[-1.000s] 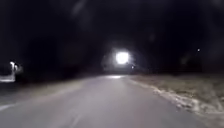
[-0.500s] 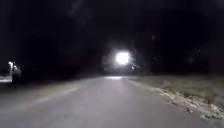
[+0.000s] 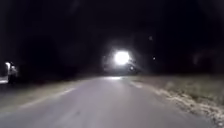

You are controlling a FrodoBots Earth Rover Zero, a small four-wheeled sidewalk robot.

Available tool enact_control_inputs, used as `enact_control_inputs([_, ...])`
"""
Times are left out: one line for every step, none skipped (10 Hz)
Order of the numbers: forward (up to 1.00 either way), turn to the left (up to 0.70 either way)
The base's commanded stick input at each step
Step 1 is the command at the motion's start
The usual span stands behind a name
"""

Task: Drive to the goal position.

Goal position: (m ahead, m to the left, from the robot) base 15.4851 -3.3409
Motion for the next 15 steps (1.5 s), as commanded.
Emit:
enact_control_inputs([1.0, 0.0])
enact_control_inputs([1.0, 0.0])
enact_control_inputs([1.0, 0.0])
enact_control_inputs([1.0, 0.0])
enact_control_inputs([1.0, 0.0])
enact_control_inputs([1.0, 0.0])
enact_control_inputs([1.0, 0.0])
enact_control_inputs([1.0, 0.0])
enact_control_inputs([1.0, 0.0])
enact_control_inputs([1.0, 0.0])
enact_control_inputs([1.0, 0.0])
enact_control_inputs([1.0, 0.0])
enact_control_inputs([1.0, 0.0])
enact_control_inputs([1.0, 0.0])
enact_control_inputs([1.0, 0.0])
